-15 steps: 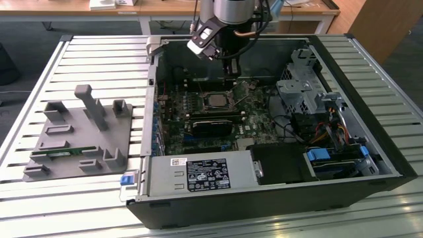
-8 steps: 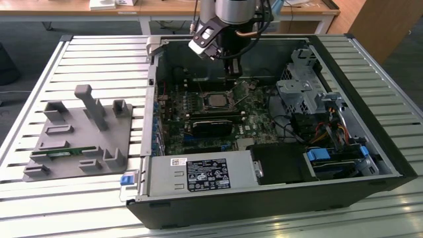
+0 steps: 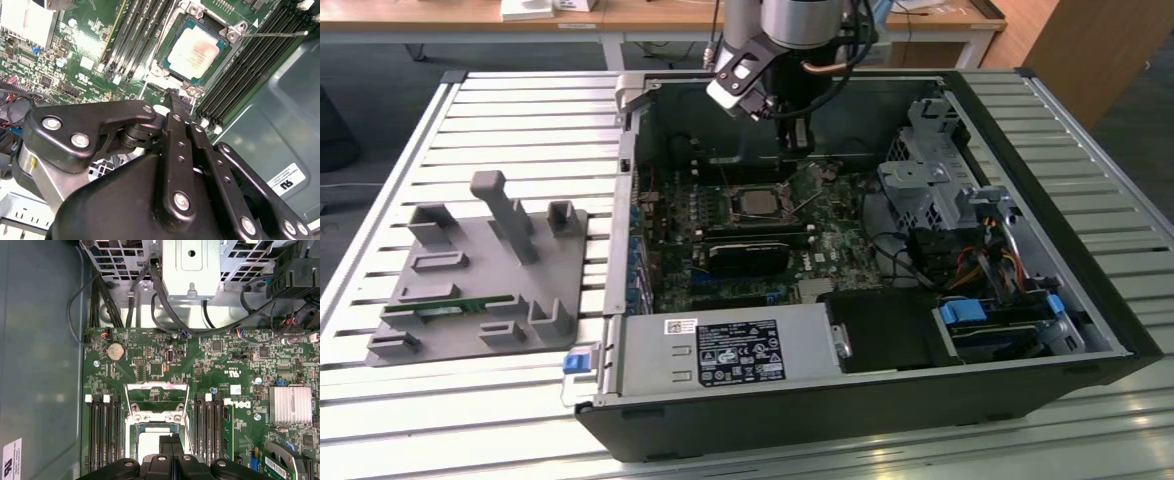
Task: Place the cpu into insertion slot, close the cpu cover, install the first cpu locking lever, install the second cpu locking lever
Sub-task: 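Close the cpu cover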
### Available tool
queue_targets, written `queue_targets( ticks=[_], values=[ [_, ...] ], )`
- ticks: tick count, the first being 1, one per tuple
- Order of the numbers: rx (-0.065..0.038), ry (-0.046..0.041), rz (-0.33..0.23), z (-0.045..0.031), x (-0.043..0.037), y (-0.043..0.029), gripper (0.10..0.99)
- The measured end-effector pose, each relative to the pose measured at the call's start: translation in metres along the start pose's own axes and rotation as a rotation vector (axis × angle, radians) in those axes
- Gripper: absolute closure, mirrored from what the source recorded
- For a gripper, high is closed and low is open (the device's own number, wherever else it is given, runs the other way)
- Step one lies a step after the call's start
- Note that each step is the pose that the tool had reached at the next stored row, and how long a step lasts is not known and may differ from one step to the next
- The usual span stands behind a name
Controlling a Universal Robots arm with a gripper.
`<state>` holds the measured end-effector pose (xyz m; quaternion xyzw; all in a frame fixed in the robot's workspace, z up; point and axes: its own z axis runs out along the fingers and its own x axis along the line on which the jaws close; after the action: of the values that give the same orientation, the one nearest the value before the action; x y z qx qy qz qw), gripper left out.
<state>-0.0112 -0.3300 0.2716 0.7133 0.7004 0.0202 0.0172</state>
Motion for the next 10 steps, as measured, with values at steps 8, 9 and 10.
queue_targets(
  ticks=[8,9,10],
  values=[
    [0.007,-0.0002,0.0,0.0004,0.0001,0.0079,0.98],
    [0.009,-0.0002,0.0,0.0004,0.0001,0.009,0.98],
    [0.01,-0.0002,0.0,0.0005,0.0002,0.0101,0.98]
  ],
)
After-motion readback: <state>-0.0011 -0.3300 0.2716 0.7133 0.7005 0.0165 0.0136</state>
